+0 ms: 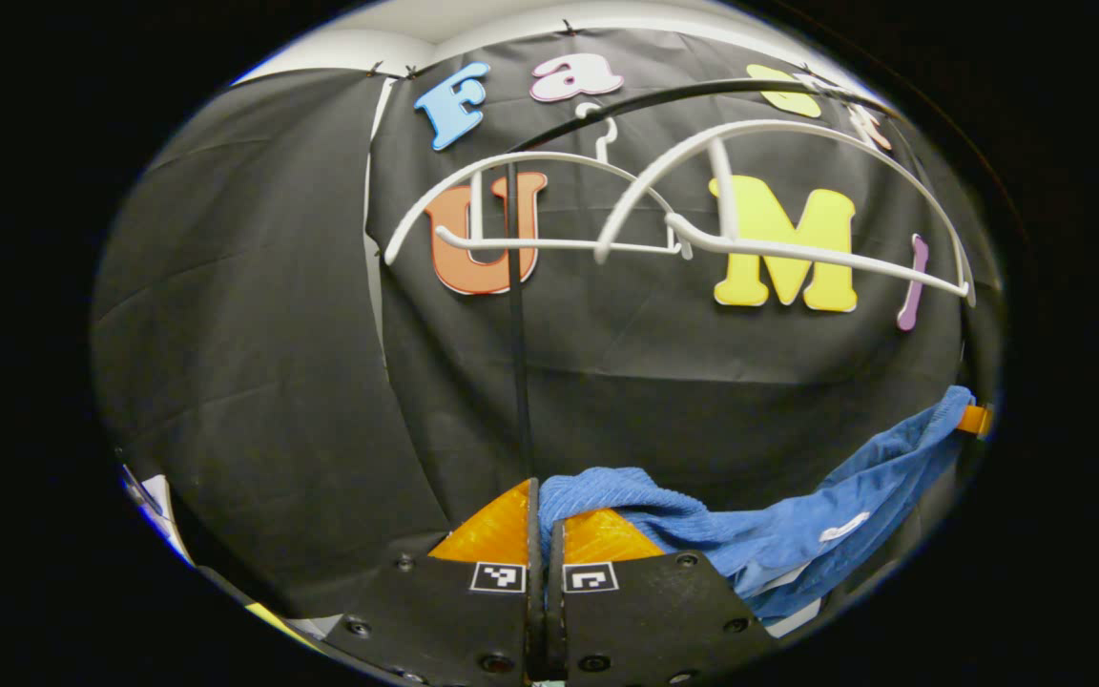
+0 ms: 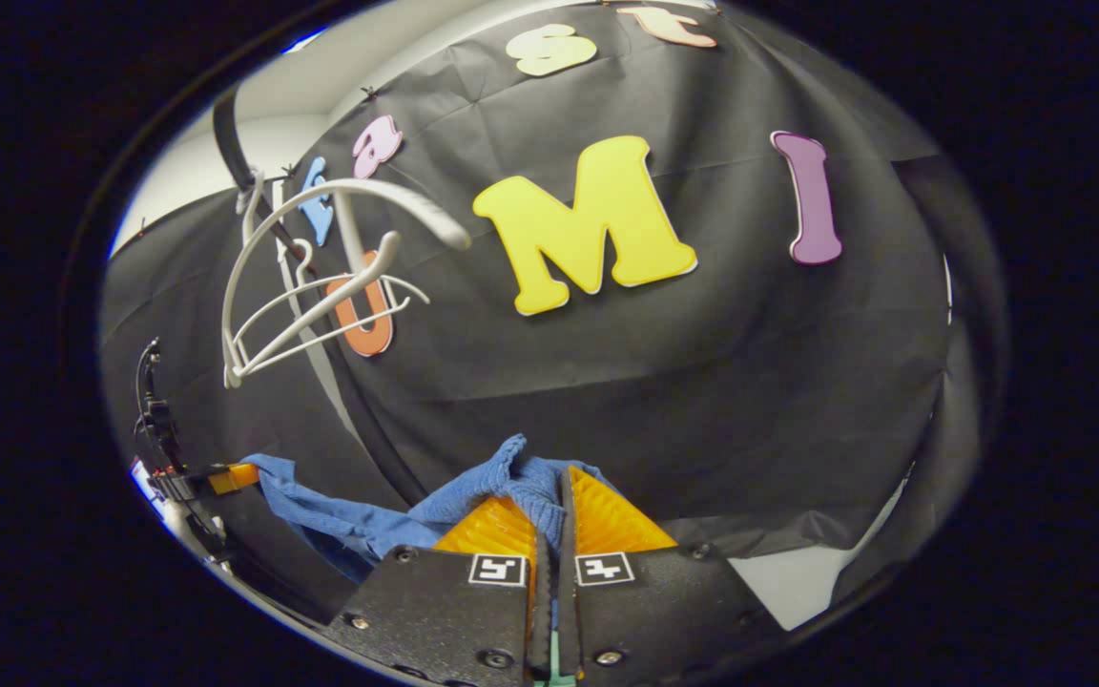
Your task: Grasp the clothes on the hanger with both hands and then place them into the laundry hamper below.
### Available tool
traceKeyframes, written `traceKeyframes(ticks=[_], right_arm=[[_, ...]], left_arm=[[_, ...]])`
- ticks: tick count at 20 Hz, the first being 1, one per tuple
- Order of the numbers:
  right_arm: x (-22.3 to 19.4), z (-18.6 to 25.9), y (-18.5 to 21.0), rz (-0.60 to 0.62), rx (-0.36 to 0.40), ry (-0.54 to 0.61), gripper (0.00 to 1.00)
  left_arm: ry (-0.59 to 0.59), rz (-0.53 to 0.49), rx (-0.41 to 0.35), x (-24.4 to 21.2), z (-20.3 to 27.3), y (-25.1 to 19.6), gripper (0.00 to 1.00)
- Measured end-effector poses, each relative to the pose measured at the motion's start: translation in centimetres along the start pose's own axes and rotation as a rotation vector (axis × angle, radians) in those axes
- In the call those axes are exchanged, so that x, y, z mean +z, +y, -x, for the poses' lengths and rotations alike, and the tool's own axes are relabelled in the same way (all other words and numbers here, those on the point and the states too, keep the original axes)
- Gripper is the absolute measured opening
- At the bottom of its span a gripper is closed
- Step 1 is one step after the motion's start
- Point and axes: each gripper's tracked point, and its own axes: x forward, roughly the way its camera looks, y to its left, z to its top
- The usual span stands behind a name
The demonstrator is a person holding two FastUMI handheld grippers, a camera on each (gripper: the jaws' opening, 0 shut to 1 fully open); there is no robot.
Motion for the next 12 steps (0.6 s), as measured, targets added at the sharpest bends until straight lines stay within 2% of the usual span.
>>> traceKeyframes(ticks=[4,7,9,12], right_arm=[[-1.2,0.8,4.2,0.026,0.057,0.016,0.06],[-2.1,2.0,8.3,0.041,0.109,0.024,0.06],[-3.1,2.8,11.0,0.057,0.143,0.035,0.06],[-4.3,3.1,14.7,0.075,0.186,0.060,0.06]], left_arm=[[-0.001,-0.022,-0.046,-0.5,1.7,-2.6,0.00],[0.001,-0.094,-0.098,-1.3,2.9,-5.1,0.00],[-0.002,-0.128,-0.148,-1.5,3.9,-6.8,0.00],[0.004,-0.123,-0.241,-1.8,5.4,-9.4,0.00]])
